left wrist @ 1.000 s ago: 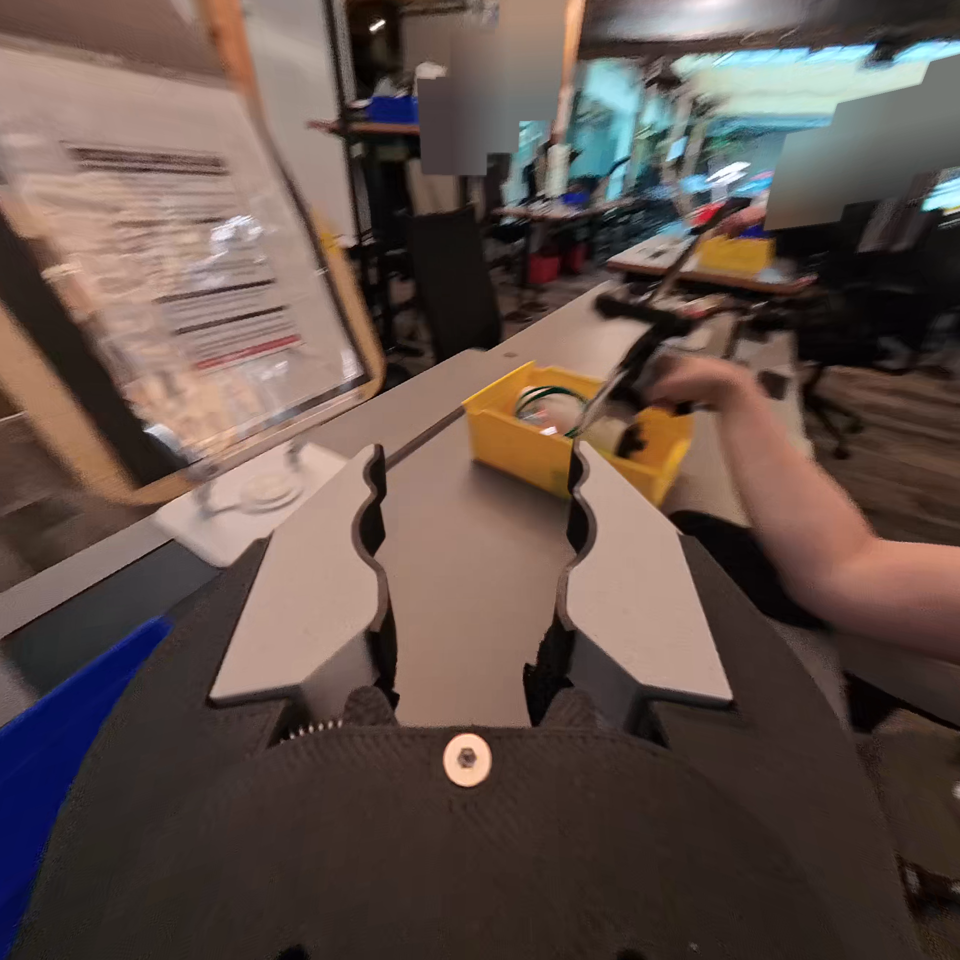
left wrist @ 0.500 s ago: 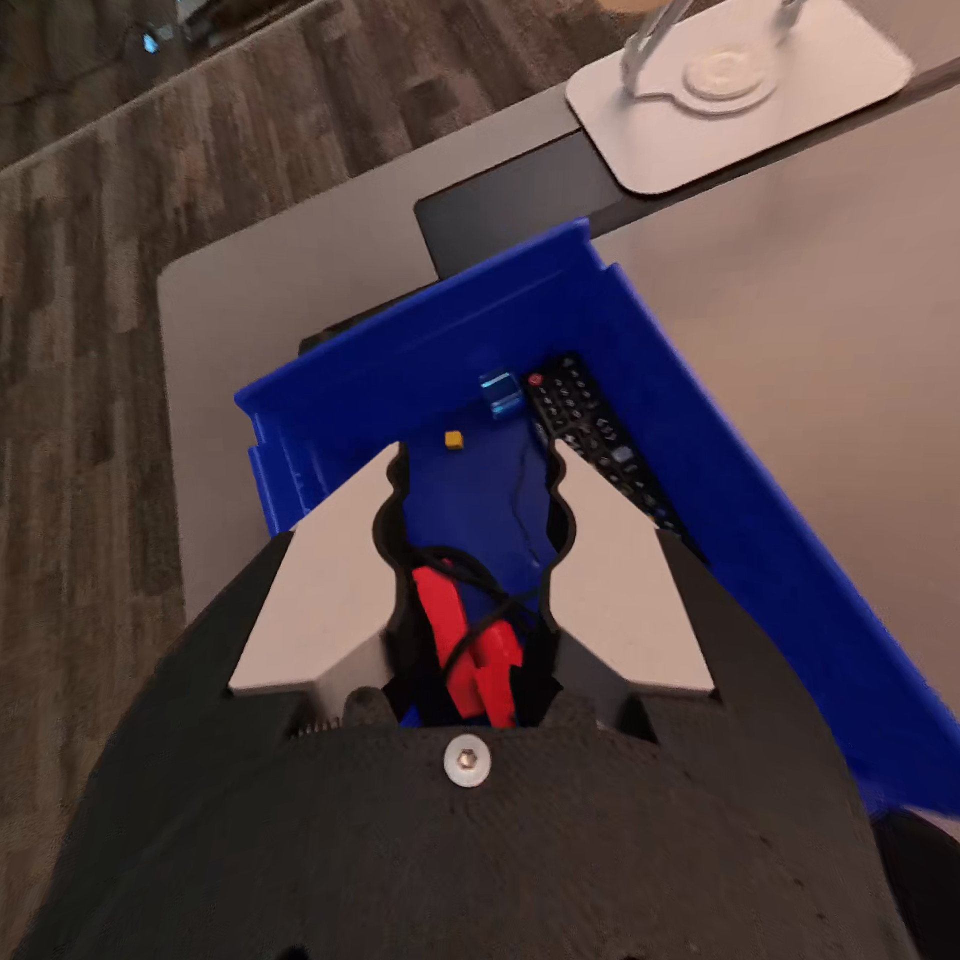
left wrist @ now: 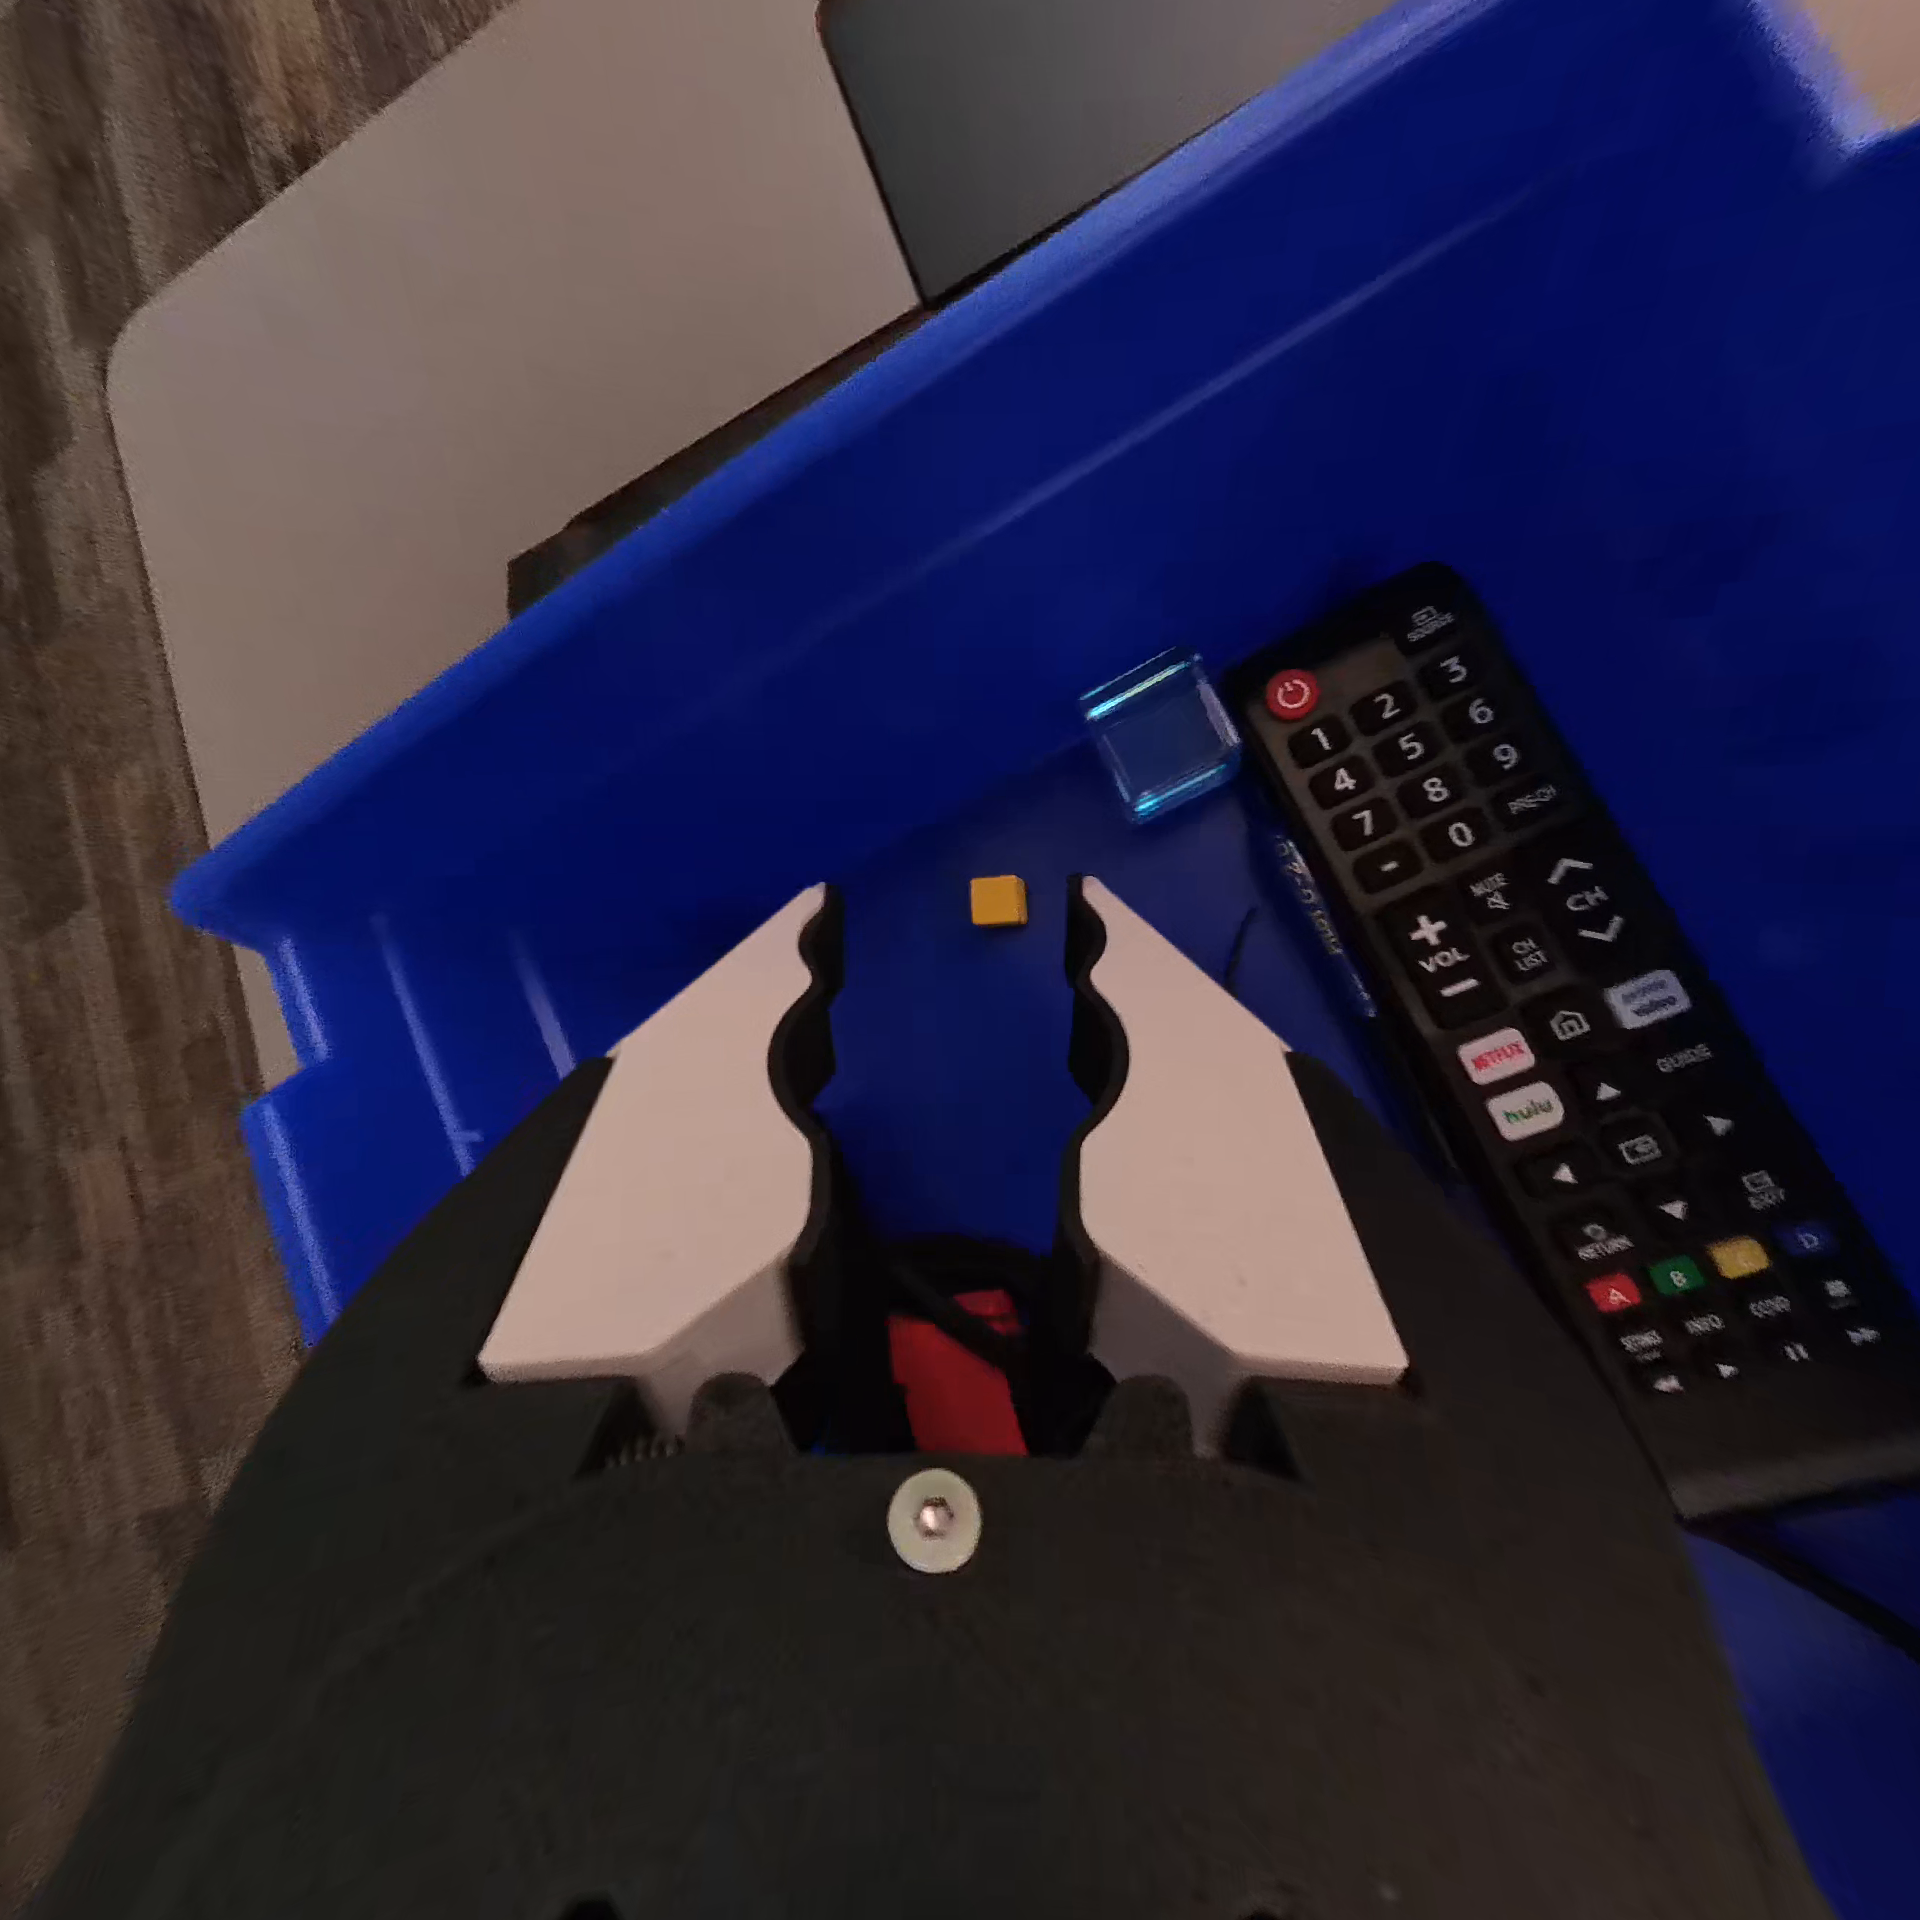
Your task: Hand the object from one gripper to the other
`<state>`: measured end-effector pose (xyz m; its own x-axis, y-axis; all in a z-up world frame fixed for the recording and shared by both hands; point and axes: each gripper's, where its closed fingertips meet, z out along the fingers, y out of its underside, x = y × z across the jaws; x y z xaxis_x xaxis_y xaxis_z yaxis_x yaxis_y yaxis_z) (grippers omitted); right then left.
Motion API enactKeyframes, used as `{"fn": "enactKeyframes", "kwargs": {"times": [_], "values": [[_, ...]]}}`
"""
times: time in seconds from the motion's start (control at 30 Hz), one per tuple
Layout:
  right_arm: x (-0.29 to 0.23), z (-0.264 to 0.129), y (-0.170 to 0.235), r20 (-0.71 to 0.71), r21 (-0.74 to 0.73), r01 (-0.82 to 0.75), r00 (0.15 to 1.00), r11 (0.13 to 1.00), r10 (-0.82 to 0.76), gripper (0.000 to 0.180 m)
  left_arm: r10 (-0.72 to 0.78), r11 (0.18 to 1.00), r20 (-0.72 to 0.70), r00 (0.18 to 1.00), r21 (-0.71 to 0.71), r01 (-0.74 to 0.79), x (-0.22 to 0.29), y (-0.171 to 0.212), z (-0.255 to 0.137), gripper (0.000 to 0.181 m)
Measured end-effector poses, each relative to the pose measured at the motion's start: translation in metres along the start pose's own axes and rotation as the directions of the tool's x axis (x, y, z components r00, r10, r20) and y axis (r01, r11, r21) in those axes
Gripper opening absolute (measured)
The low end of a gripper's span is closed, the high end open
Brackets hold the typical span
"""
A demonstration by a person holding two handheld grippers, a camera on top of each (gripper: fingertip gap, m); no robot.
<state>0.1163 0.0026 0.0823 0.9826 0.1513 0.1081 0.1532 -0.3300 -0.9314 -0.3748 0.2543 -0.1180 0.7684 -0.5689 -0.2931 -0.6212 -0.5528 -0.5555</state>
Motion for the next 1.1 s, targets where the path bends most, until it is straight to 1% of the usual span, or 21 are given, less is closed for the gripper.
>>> {"fn": "enactKeyframes", "kwargs": {"times": [0.07,0.23,0.3,0.33,0.47,0.6,0.7,0.77,0.8,0.87,0.9,0.93,0.97,1.0,1.03,1.1], "values": [[-0.001,0.002,0.001,0.001,-0.01,0.005,1.0,1.0,-0.005,0.024,0.005,1.0,0.003,1.0,-0.01,-0.005,-0.003,0.001,0.004,0.041],[-0.004,0.005,0.002,0.0,-0.027,0.017,1.0,0.999,-0.017,0.024,-0.005,0.999,-0.071,0.997,-0.047,0.002,0.007,0.009,0.017,0.042],[-0.005,0.006,0.003,0.001,-0.035,0.024,1.0,0.999,-0.024,0.024,-0.005,0.998,-0.045,0.999,-0.069,0.002,0.003,0.014,0.021,0.041],[-0.006,0.006,0.003,0.003,-0.038,0.03,1.0,0.999,-0.03,0.024,-0.005,0.997,-0.028,1.0,-0.076,0.003,0.001,0.016,0.022,0.039],[-0.008,0.006,0.004,0.006,-0.049,0.042,0.999,0.998,-0.042,0.023,-0.022,0.999,-0.04,0.999,-0.047,0.02,0.001,0.015,0.024,0.031],[-0.008,0.005,0.008,0.007,-0.064,0.043,0.999,0.997,-0.042,0.023,-0.032,0.999,-0.069,0.997,-0.041,0.029,0.004,0.016,0.025,0.01],[-0.007,0.003,0.007,0.0,-0.062,0.046,0.999,0.997,-0.046,0.023,-0.019,0.999,-0.044,0.999,-0.041,0.017,0.001,0.012,0.013,0.01],[-0.008,0.0,0.0,-0.011,-0.036,0.064,0.998,0.997,-0.064,0.023,-0.04,0.997,-0.063,0.997,0.057,0.043,0.005,-0.012,-0.015,0.01],[-0.01,-0.002,-0.007,-0.017,-0.003,0.083,0.996,0.997,-0.083,0.023,-0.05,0.99,-0.095,0.994,0.128,0.062,0.01,-0.029,-0.035,0.01],[-0.02,-0.008,-0.03,-0.028,0.108,0.139,0.99,0.984,-0.137,0.023,-0.052,0.941,-0.219,0.974,0.317,0.122,0.035,-0.072,-0.091,0.009],[-0.027,-0.012,-0.046,-0.038,0.186,0.172,0.985,0.967,-0.167,0.024,-0.026,0.889,-0.312,0.95,0.426,0.165,0.053,-0.096,-0.126,0.009],[-0.038,-0.018,-0.063,-0.048,0.276,0.207,0.978,0.939,-0.201,0.026,0.024,0.822,-0.418,0.908,0.526,0.22,0.076,-0.117,-0.165,0.009],[-0.053,-0.025,-0.08,-0.048,0.37,0.243,0.969,0.897,-0.243,0.027,0.101,0.75,-0.526,0.844,0.598,0.283,0.102,-0.132,-0.206,0.009],[-0.072,-0.033,-0.095,-0.04,0.462,0.28,0.955,0.842,-0.295,0.027,0.195,0.689,-0.622,0.759,0.637,0.345,0.128,-0.141,-0.245,0.009],[-0.095,-0.041,-0.106,-0.031,0.547,0.32,0.931,0.773,-0.364,0.027,0.28,0.652,-0.693,0.664,0.645,0.399,0.151,-0.144,-0.278,0.009],[-0.146,-0.058,-0.116,-0.046,0.681,0.413,0.849,0.605,-0.527,0.028,0.384,0.629,-0.771,0.508,0.621,0.468,0.183,-0.142,-0.323,0.009]]}}
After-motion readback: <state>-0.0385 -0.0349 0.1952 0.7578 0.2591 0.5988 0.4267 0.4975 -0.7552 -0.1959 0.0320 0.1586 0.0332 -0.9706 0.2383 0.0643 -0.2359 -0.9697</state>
